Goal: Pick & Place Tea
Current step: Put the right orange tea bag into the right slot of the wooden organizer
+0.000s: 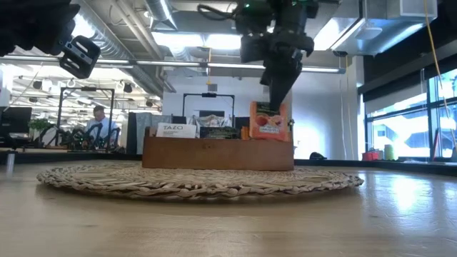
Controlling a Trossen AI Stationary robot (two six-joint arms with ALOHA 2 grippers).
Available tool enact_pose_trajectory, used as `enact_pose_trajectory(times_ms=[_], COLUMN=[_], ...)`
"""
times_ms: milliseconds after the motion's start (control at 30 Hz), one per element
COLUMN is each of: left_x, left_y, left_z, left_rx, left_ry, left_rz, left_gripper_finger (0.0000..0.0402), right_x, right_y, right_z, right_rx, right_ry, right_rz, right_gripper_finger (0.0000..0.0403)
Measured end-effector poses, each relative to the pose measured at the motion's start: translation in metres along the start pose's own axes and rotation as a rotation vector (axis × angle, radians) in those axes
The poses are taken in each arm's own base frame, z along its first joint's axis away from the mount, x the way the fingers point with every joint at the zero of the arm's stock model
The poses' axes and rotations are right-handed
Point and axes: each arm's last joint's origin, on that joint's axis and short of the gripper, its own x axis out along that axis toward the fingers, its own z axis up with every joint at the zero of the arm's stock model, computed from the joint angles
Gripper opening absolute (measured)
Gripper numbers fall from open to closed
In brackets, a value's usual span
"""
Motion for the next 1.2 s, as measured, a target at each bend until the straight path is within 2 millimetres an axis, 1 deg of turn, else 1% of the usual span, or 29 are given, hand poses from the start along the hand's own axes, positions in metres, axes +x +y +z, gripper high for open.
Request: enact_pose_trajectory(times_ms=[233, 300, 500, 567, 733, 1000, 1200], left_x=[0.000, 0.000, 0.000, 0.000, 0.000, 0.000, 0.000], left_y=[0.001, 0.001, 0.001, 0.001, 0.001, 0.001, 0.001], left_z=[-0.002, -0.002, -0.002, -0.002, -0.002, -0.002, -0.002], left_rx=[0.003, 0.004, 0.004, 0.004, 0.004, 0.001, 0.002], left_ry=[0.017, 0.021, 0.021, 0.019, 0.020, 0.020, 0.020], left_rz=[0.005, 0.007, 0.008, 0.013, 0.013, 0.013, 0.013], left_gripper_finger=[0.0035, 0.0036, 0.0031, 0.0032, 0.0035, 0.0032, 0.0031], right_x=[0.017, 0.016, -0.001, -0.001, 0.009, 0.023, 0.025], right_y=[-0.004, -0.004, -0.005, -0.005, -0.005, -0.006, -0.006], right_z=[0.011, 0.013, 0.019, 0.019, 0.012, 0.009, 0.008], right_rx=[-0.024, -0.025, -0.029, -0.030, -0.025, -0.020, 0.006], right_ry=[0.033, 0.034, 0.029, 0.029, 0.067, 0.060, 0.057], right_rz=[0.005, -0.001, -0.072, -0.075, -0.068, -0.068, -0.054], right_gripper_finger=[0.0000, 0.0000, 0.0000, 0.0000, 0.0000, 0.0002, 0.0001])
